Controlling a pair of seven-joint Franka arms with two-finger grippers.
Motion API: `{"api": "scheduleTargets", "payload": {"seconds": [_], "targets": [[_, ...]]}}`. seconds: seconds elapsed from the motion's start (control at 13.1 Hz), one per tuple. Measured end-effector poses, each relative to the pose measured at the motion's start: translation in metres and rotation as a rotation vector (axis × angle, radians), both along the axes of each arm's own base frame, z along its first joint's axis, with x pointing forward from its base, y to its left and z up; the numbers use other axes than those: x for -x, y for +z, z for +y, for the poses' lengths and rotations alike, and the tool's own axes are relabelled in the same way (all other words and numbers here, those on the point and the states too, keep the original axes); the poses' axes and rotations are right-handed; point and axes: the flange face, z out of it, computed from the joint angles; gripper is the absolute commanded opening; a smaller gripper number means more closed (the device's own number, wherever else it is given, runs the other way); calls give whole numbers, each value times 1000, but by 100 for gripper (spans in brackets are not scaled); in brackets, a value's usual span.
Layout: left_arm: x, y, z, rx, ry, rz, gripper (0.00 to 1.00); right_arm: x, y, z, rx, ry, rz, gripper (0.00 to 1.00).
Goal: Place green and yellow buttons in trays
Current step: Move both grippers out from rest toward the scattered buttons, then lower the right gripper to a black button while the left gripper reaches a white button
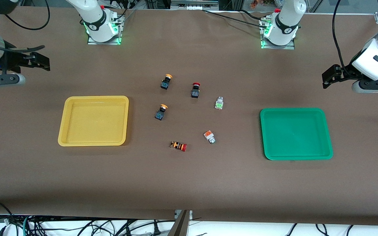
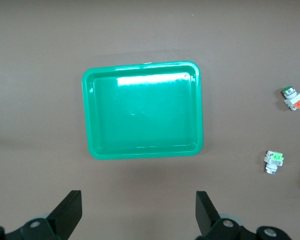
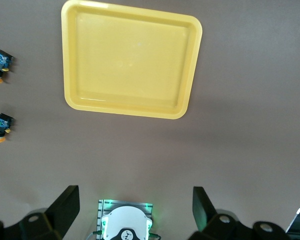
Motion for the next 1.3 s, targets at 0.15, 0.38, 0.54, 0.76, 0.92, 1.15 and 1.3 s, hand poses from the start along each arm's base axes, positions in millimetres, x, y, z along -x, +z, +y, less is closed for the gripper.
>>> {"api": "scheduleTargets", "payload": {"seconds": [0.15, 0.38, 0.54, 0.76, 0.92, 1.15, 1.3], "targets": [[1, -1, -1, -1, -1, 11, 100, -5, -12, 9, 2, 16, 21, 100], [4, -3, -2, -4, -3, 38, 100, -20, -52, 53, -10, 26, 51, 100], [7, -5, -10, -6, -16, 58, 100, -28, -89, 97, -15, -40, 51, 100], [13, -9, -17, -11, -30, 104, 100, -27, -139, 147, -13, -122, 22, 100], [11, -26, -33, -15, -61, 143, 100, -11, -169, 179, 12, -184, 6, 100], [-14, -106, -87, -7, -152, 235, 100, 28, -216, 239, 55, -266, -8, 100], [-37, -177, -119, 18, -197, 253, 100, 51, -249, 268, 58, -298, -36, 100]]}}
